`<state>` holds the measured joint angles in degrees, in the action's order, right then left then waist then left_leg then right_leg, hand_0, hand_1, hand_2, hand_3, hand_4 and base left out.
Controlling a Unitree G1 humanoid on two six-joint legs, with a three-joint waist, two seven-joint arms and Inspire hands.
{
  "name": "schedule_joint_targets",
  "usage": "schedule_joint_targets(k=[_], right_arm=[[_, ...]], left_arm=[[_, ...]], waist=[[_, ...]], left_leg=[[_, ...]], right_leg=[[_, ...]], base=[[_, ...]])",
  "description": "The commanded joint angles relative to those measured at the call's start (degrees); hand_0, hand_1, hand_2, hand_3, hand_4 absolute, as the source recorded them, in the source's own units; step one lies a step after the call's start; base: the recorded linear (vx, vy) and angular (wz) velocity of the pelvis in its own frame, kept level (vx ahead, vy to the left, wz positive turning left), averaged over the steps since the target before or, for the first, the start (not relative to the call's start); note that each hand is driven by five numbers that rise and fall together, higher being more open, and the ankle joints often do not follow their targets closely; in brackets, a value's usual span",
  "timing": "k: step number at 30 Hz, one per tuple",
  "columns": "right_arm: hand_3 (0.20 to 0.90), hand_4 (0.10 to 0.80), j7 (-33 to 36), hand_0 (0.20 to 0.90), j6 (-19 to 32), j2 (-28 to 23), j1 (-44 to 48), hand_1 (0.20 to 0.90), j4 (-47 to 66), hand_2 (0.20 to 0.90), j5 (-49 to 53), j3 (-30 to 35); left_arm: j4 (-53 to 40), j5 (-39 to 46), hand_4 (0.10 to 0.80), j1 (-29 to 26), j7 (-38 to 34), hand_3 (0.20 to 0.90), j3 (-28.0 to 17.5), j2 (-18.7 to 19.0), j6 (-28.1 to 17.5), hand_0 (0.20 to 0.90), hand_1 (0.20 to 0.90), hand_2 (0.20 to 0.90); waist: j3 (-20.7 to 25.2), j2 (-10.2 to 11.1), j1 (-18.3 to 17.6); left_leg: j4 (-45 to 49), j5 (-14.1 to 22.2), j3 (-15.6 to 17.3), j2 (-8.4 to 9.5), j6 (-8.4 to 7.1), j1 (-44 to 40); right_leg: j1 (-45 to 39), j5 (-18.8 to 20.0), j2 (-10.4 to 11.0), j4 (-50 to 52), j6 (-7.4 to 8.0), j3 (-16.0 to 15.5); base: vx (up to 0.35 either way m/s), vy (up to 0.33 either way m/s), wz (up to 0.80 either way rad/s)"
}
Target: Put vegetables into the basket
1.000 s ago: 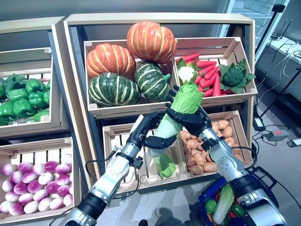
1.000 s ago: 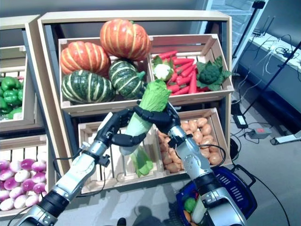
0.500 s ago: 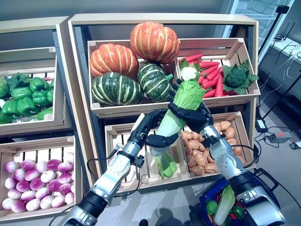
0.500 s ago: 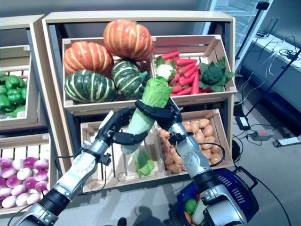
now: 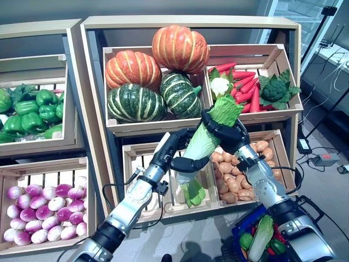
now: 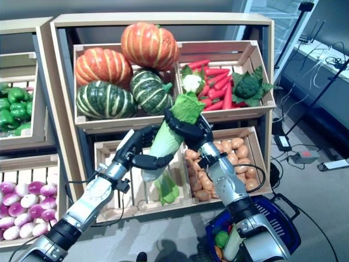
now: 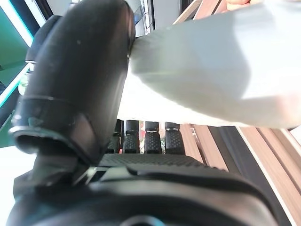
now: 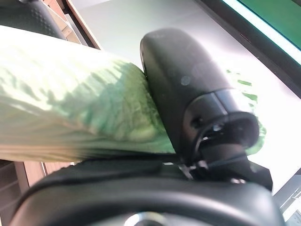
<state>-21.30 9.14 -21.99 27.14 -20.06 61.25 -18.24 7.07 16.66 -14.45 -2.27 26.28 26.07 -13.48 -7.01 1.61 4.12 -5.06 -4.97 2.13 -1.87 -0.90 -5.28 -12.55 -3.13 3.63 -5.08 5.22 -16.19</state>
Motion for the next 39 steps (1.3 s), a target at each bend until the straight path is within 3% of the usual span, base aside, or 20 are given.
schedule_joint_targets(k=[1,5,6,7,23,30,39], right_arm=[[0.300,0.400,-4.14,0.300,7.77,1.33,9.16,0.300,4.23,0.300,1.52,2.98],[0.300,0.400,-4.26,0.300,7.78,1.25,7.53,0.300,4.14,0.300,1.61,3.54],[0.300,0.400,-4.18,0.300,7.87,1.33,7.27,0.300,4.04,0.300,1.49,3.64],[0.300,0.400,-4.20,0.300,7.88,1.35,7.19,0.300,4.03,0.300,1.46,3.66],[0.300,0.400,-6.80,0.300,8.09,-4.03,-6.36,0.300,8.79,0.300,-6.60,9.71],[0.300,0.400,-4.40,0.300,10.43,-7.00,-12.81,0.300,9.53,0.300,-11.68,14.86],[0.300,0.400,4.17,0.300,13.55,-10.75,-20.70,0.300,8.31,0.300,-20.91,20.81]], left_arm=[[-2.55,-0.14,0.400,-5.81,1.66,0.300,3.02,-0.61,-6.67,0.300,0.300,0.300],[-2.82,-0.35,0.400,-5.41,1.50,0.300,2.58,-0.53,-6.28,0.300,0.300,0.300],[-2.68,-0.34,0.560,-5.34,1.33,0.540,2.57,-0.62,-6.18,0.540,0.540,0.540],[-2.65,-0.31,0.800,-5.31,1.32,0.900,2.56,-0.63,-6.14,0.900,0.900,0.900],[-1.29,-1.54,0.800,2.05,2.28,0.900,-4.55,1.04,-4.03,0.900,0.900,0.900],[-2.00,-2.50,0.800,4.73,3.58,0.900,-6.43,1.03,-4.81,0.900,0.900,0.900],[-3.68,-0.49,0.800,8.27,4.98,0.900,-10.31,2.04,-3.89,0.900,0.900,0.900]], waist=[[5.27,0.84,0.27],[5.14,0.82,-0.02],[5.05,0.82,-0.11],[5.04,0.82,-0.12],[4.43,0.88,-2.38],[3.49,0.89,-3.98],[2.55,0.90,-6.22]], left_leg=[[0.06,7.49,1.58,1.65,1.44,-3.06],[0.06,7.44,1.87,1.58,1.48,-3.04],[0.06,7.45,1.90,1.59,1.49,-3.02],[0.06,7.45,1.92,1.59,1.49,-3.03],[0.06,7.49,4.04,1.10,1.62,-3.27],[0.06,7.80,5.28,0.88,1.73,-3.54],[0.06,7.87,7.10,0.27,1.73,-3.88]], right_leg=[[2.75,2.71,0.21,0.08,-2.36,1.13],[2.94,2.90,0.19,0.08,-2.29,1.37],[2.99,2.93,0.17,0.08,-2.30,1.49],[2.99,2.94,0.17,0.08,-2.30,1.51],[3.72,3.53,-0.06,0.08,-2.03,3.37],[4.00,3.72,-0.30,0.08,-1.86,4.60],[4.51,4.21,-0.65,0.08,-1.68,6.27]], base=[[0.000,0.000,0.00],[0.000,0.000,0.00],[0.000,0.000,0.00],[0.000,0.000,0.00],[0.006,0.001,-0.03],[0.005,-0.011,-0.11],[0.007,-0.024,-0.11]])
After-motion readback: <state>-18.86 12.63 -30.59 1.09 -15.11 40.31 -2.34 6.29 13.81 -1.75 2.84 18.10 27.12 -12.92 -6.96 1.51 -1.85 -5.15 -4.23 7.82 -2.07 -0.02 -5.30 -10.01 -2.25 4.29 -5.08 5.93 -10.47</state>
